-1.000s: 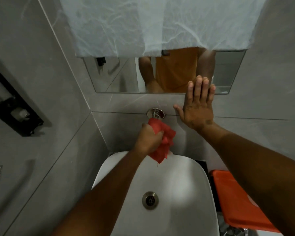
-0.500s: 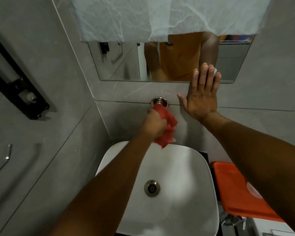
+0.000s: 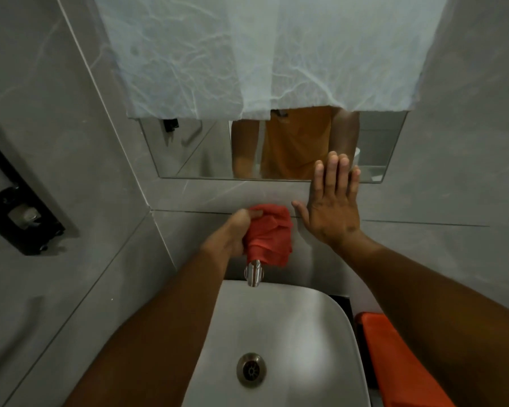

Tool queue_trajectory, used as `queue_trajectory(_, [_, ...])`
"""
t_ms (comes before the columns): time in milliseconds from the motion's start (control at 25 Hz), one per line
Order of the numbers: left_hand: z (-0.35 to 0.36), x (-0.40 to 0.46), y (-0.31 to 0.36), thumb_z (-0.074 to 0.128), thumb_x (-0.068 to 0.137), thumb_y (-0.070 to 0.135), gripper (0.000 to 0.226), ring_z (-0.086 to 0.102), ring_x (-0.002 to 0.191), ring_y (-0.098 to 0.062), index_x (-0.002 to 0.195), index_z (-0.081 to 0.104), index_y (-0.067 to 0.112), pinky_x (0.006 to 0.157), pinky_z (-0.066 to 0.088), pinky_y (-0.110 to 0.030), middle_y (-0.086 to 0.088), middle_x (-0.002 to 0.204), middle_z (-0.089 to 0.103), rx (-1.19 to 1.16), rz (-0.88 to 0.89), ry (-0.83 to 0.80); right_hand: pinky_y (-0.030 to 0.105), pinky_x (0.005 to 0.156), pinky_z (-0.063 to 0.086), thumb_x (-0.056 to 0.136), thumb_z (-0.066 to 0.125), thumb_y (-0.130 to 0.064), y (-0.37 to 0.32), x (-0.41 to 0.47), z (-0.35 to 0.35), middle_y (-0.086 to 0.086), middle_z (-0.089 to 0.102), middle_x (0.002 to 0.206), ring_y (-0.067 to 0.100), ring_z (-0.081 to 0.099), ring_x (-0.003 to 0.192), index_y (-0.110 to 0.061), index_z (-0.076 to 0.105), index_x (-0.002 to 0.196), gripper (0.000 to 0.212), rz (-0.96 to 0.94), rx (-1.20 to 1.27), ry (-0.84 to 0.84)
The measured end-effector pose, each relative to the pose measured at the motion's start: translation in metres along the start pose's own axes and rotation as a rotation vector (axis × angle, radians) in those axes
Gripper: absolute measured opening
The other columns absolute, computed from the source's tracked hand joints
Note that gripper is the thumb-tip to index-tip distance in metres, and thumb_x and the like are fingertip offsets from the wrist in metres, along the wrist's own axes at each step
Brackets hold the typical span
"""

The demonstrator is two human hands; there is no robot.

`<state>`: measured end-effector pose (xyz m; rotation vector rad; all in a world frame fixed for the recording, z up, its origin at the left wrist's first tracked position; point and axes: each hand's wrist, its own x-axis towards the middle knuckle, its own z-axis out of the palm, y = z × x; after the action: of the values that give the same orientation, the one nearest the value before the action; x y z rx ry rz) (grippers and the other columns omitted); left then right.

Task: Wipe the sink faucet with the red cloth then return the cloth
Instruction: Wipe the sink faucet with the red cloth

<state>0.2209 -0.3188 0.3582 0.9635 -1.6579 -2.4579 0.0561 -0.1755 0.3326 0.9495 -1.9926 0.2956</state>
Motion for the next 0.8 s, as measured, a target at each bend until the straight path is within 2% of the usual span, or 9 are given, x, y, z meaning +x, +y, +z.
queue_trajectory(120, [-0.023,0.021,-0.031,0.044,0.100,0.044,0.052,0.074,0.102,-0.043,0.123,0.069,0.005,0.082,0.062,-0.057,-0.024,0.117,0.075,-0.337,-0.044,-0.198,0.058,0.122,-0.009,0.095,0.037,-0.068,0.003,0.000,0.002,0.029,0.001,0.162,0.039,-0.025,0.150,-0.003,-0.005,0.157,0.099,0.001,-0.002,-0.013])
queue_trajectory(200, [-0.025,0.029,-0.043,0.044,0.101,0.046,0.053,0.074,0.103,-0.043,0.131,0.063,0.007,0.081,0.062,-0.056,-0.024,0.118,0.075,-0.446,-0.034,-0.241,0.057,0.122,-0.010,0.095,0.037,-0.068,0.004,0.000,0.002,0.026,-0.015,0.164,0.037,-0.029,0.149,-0.004,-0.008,0.157,0.100,-0.005,-0.001,-0.023])
queue_trajectory(280, [-0.027,0.028,-0.039,0.052,0.096,0.045,0.053,0.071,0.111,-0.043,0.131,0.064,0.008,0.090,0.059,-0.057,-0.024,0.126,0.071,-0.412,-0.040,-0.254,0.057,0.122,-0.011,0.095,0.036,-0.069,0.004,0.000,0.002,0.019,-0.033,0.160,0.036,-0.031,0.148,-0.003,-0.007,0.157,0.100,-0.007,0.009,-0.024])
queue_trajectory(360, [-0.028,0.022,-0.023,0.056,0.094,0.043,0.053,0.066,0.121,-0.042,0.133,0.063,0.007,0.101,0.053,-0.057,-0.024,0.134,0.066,-0.286,-0.072,-0.254,0.056,0.121,-0.012,0.095,0.037,-0.069,0.003,0.001,0.003,0.017,-0.037,0.159,0.036,-0.032,0.148,-0.003,-0.003,0.157,0.099,-0.001,0.024,-0.022])
queue_trajectory(440, [-0.019,0.016,-0.004,0.057,0.097,0.041,0.047,0.071,0.113,-0.041,0.132,0.058,0.010,0.095,0.057,-0.057,-0.023,0.124,0.073,-0.051,-0.078,-0.124,0.057,0.121,-0.012,0.095,0.036,-0.069,0.002,0.000,0.002,0.018,-0.035,0.159,0.036,-0.032,0.148,-0.003,-0.005,0.157,0.100,0.005,0.026,-0.038])
queue_trajectory(560, [0.021,0.008,0.012,0.070,0.089,0.027,0.039,0.076,0.096,-0.037,0.123,0.065,0.008,0.090,0.061,-0.053,-0.017,0.108,0.078,0.443,-0.004,0.158,0.058,0.122,-0.009,0.095,0.037,-0.069,0.001,-0.001,0.000,0.019,-0.033,0.159,0.038,-0.030,0.148,-0.005,-0.013,0.156,0.101,0.015,0.021,-0.069])
queue_trajectory(640, [0.039,0.008,0.005,0.063,0.092,0.021,0.042,0.071,0.109,-0.037,0.129,0.064,0.003,0.097,0.057,-0.050,-0.019,0.123,0.072,0.837,0.000,0.274,0.059,0.122,-0.006,0.095,0.037,-0.069,-0.001,-0.001,-0.001,0.019,-0.033,0.159,0.038,-0.028,0.149,-0.005,-0.010,0.157,0.100,0.013,0.017,-0.058])
queue_trajectory(720, [0.049,0.011,-0.013,0.059,0.096,0.024,0.046,0.058,0.129,-0.040,0.139,0.057,0.006,0.110,0.042,-0.060,-0.020,0.140,0.061,1.364,-0.094,0.272,0.058,0.122,-0.007,0.095,0.037,-0.069,0.000,-0.001,-0.002,0.018,-0.034,0.159,0.037,-0.028,0.149,-0.003,-0.005,0.157,0.099,0.010,0.007,-0.036])
queue_trajectory(800, [0.050,0.008,-0.009,0.061,0.096,0.027,0.041,0.059,0.128,-0.037,0.135,0.062,0.013,0.111,0.035,-0.069,-0.013,0.137,0.065,1.716,-0.132,0.257,0.057,0.122,-0.008,0.095,0.037,-0.068,0.001,0.001,-0.003,0.018,-0.034,0.160,0.036,-0.029,0.149,-0.002,-0.001,0.157,0.099,0.014,0.002,-0.024])
